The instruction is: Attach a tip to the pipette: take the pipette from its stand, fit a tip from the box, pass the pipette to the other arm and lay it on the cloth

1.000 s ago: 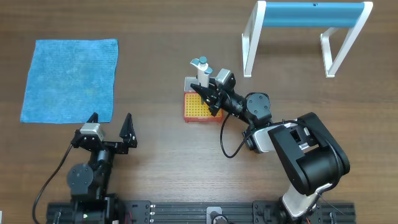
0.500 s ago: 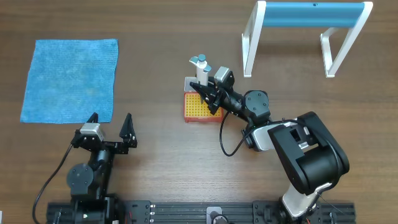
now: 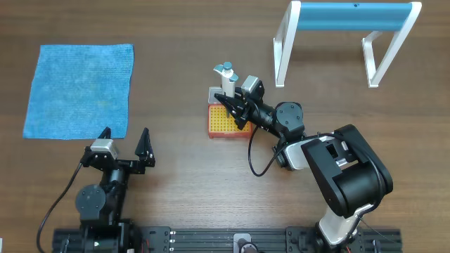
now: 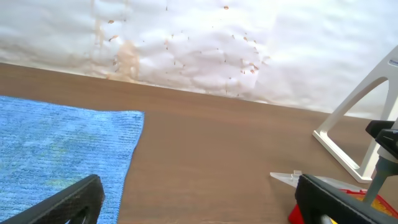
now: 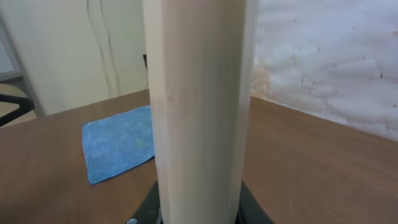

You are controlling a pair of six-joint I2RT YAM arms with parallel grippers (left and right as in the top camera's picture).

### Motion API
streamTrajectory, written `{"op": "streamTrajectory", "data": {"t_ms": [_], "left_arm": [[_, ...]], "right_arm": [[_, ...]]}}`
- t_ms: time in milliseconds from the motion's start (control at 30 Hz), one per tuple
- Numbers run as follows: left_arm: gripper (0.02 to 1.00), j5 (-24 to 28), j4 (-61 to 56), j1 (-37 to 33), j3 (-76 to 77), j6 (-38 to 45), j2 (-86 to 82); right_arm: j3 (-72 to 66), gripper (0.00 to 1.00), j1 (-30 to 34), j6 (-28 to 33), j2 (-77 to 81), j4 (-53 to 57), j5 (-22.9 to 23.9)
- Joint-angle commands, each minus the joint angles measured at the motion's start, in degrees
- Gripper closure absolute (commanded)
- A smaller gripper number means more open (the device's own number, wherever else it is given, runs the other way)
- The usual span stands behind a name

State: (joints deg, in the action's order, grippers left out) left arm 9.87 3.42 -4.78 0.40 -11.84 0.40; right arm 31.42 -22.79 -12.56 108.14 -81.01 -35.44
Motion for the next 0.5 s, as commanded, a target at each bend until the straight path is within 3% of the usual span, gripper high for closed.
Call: {"op": "streamTrajectory", "data": {"t_ms": [33, 500], "left_arm": [[0.02, -0.7, 0.4, 0.1, -0.1, 0.5, -0.2], [0.023, -0.7, 0.4, 0.1, -0.1, 0.5, -0.2]], "right_arm": [[1.0, 0.93, -0.1, 0.8, 2.5, -0.1, 0.5], [-2.6, 0.93, 0.0, 0.9, 4.0, -0.1, 0.5]]}}
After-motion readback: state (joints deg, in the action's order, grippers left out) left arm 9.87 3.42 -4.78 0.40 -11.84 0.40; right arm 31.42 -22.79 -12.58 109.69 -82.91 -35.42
